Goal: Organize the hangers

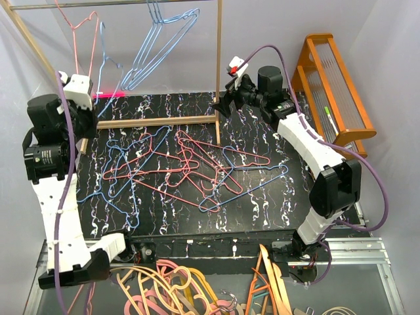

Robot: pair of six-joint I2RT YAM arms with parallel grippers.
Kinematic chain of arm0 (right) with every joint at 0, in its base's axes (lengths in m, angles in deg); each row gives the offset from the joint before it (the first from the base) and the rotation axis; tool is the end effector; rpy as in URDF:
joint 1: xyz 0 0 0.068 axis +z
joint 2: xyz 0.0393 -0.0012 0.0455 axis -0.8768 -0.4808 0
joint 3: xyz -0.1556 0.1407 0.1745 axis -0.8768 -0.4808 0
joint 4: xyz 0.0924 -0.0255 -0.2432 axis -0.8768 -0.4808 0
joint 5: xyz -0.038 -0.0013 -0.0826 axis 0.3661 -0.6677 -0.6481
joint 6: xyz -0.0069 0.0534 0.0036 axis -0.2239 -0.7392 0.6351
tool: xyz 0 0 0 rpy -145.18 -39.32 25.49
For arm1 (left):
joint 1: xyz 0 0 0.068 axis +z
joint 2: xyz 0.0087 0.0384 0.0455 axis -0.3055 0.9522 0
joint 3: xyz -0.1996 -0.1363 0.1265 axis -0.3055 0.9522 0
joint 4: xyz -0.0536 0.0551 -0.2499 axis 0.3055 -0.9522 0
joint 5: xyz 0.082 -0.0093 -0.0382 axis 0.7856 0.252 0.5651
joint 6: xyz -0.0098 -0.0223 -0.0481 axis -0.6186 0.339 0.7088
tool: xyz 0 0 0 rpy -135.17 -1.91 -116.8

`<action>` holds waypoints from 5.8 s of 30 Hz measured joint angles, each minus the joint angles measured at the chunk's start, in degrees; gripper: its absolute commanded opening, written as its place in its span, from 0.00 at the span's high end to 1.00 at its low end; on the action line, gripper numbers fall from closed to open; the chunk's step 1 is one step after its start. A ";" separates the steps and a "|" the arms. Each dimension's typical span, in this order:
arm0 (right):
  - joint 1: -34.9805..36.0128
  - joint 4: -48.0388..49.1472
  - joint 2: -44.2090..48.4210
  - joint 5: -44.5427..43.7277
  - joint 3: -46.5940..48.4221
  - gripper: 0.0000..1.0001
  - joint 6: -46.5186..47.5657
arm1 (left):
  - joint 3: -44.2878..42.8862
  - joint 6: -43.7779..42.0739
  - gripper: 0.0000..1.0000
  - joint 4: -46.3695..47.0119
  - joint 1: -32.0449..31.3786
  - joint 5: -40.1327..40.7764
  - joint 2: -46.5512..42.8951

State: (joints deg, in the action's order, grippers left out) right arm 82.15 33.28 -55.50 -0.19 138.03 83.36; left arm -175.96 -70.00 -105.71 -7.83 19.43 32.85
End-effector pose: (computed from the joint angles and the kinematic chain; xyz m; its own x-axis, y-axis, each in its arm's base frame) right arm 0.3685 0.1614 0.3841 -0.0141 -0.2448 -0.9695 -0.8283 0.5459 -0.1258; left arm 0.1734 0.0233 0.4908 -0.2947 0.1900 -0.9365 0.0889 0.9812 0.1711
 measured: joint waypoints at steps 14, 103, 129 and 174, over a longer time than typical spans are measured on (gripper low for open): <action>0.00 0.37 2.86 -1.86 -2.75 0.01 0.63 | -7.37 0.22 1.00 16.76 0.02 -3.63 6.03; -4.33 -51.67 -10.29 9.70 -3.76 0.35 65.57 | 23.02 -9.38 0.03 -3.91 -11.47 -26.27 -1.68; -4.13 -46.99 -12.22 7.82 -12.13 0.61 74.34 | 22.99 -7.89 0.03 -0.13 -17.25 -26.99 9.90; -2.25 -49.83 -8.24 12.39 -6.27 0.92 59.28 | 22.47 -7.61 0.03 5.53 -27.96 -37.38 21.44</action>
State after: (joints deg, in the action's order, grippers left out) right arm 79.90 -16.55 -63.74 12.21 131.76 142.64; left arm -153.49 -77.61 -100.18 -35.79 -17.95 54.29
